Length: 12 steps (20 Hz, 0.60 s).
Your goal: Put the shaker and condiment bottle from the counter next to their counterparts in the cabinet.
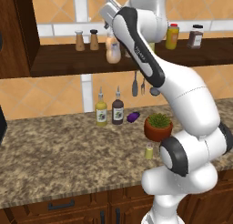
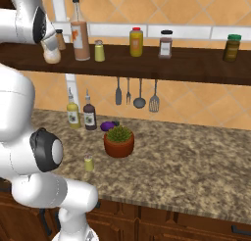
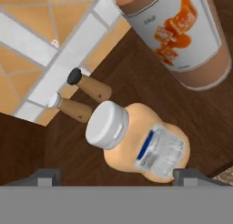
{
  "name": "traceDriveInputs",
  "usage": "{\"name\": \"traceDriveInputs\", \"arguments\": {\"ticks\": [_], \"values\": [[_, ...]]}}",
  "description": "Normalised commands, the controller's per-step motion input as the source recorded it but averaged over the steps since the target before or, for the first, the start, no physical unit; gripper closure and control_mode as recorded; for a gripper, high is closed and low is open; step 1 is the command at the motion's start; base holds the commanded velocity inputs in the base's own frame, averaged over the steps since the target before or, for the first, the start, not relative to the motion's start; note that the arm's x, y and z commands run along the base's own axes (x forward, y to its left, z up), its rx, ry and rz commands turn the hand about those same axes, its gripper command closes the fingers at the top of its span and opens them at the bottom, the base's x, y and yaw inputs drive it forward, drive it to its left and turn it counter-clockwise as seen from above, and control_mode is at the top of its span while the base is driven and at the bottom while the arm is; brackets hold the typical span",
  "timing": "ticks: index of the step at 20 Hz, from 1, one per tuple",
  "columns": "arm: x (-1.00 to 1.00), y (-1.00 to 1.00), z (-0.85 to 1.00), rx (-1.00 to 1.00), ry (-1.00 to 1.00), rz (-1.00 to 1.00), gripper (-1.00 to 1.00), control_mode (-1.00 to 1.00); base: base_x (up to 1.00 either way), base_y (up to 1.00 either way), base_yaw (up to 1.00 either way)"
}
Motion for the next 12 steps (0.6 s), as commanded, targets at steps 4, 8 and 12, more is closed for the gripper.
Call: {"name": "traceDriveInputs", "arguments": {"ticks": [4, 8, 12], "values": [[-0.04, 0.0, 0.51, 0.09, 0.0, 0.0, -1.0, -1.0, 0.0, 0.0, 0.0], [-0.16, 0.0, 0.65, 0.11, -0.02, 0.0, -1.0, -1.0, 0.0, 0.0, 0.0], [-0.31, 0.01, 0.38, 0.06, -0.01, 0.0, -1.0, -1.0, 0.0, 0.0, 0.0]]}}
